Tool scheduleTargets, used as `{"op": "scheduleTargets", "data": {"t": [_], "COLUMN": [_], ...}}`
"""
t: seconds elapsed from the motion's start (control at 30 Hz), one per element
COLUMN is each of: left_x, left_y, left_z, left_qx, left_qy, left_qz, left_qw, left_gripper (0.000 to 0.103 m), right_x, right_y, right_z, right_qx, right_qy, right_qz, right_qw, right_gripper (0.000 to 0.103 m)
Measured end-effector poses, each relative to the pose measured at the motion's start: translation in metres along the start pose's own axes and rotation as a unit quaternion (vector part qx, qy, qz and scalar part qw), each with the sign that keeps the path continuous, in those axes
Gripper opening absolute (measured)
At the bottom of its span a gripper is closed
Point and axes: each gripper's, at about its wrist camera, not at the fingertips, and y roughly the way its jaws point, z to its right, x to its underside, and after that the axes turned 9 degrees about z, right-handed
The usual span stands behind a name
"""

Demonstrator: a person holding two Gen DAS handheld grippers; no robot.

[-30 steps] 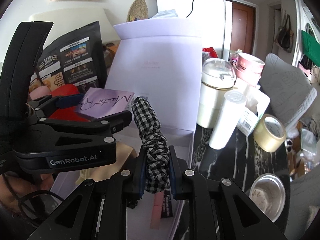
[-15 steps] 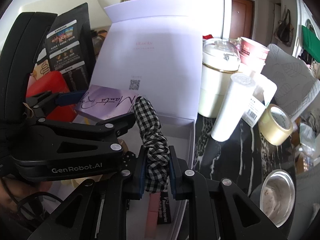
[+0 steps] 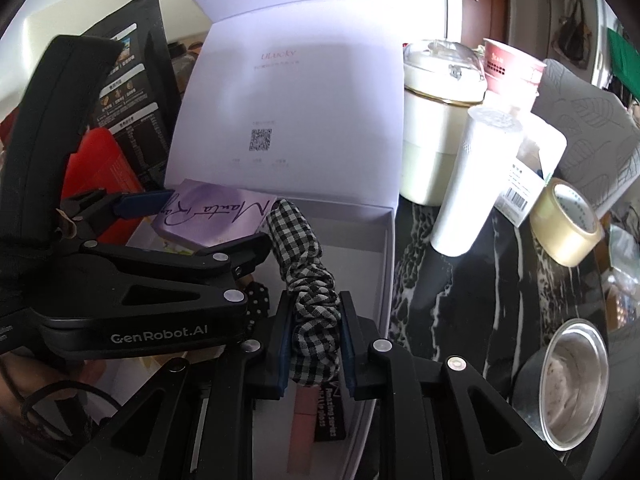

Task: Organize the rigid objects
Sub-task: 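Lower the card with the left tool while the right tool lowers the scrunchie into the box, then open both tools to release the card and scrunchie in the box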

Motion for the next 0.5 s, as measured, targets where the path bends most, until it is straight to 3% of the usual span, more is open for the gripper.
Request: {"op": "scheduleTargets", "data": {"t": [0.23, 0.3, 0.37, 0.5], "left_x": [0.0036, 0.0036, 0.0024, 0.0020], "left_y": [0.0081, 0.0088, 0.0095, 0.0091], "left_z": [0.0036, 0.0044, 0.0065, 0.0075], "left_qx": [-0.015, -0.014, -0.014, -0.012], "left_qy": [0.012, 0.015, 0.016, 0.011], "left_qz": [-0.014, -0.016, -0.020, -0.028], "left_qw": [0.9997, 0.9997, 0.9996, 0.9995], "left_gripper": [0.097, 0.097, 0.097, 0.098], "right_x": [0.0033, 0.0046, 0.0051, 0.0054], "right_y": [0.0049, 0.0069, 0.0082, 0.0058], "right_z": [0.0040, 0.0060, 0.0077, 0.0066], "right_qx": [-0.005, -0.006, -0.003, -0.001], "right_qy": [0.009, 0.015, 0.019, 0.013], "right_qz": [-0.020, -0.025, -0.029, -0.028], "right_qw": [1.000, 1.000, 0.999, 1.000], "right_gripper": [0.022, 0.025, 0.041, 0.043]}}
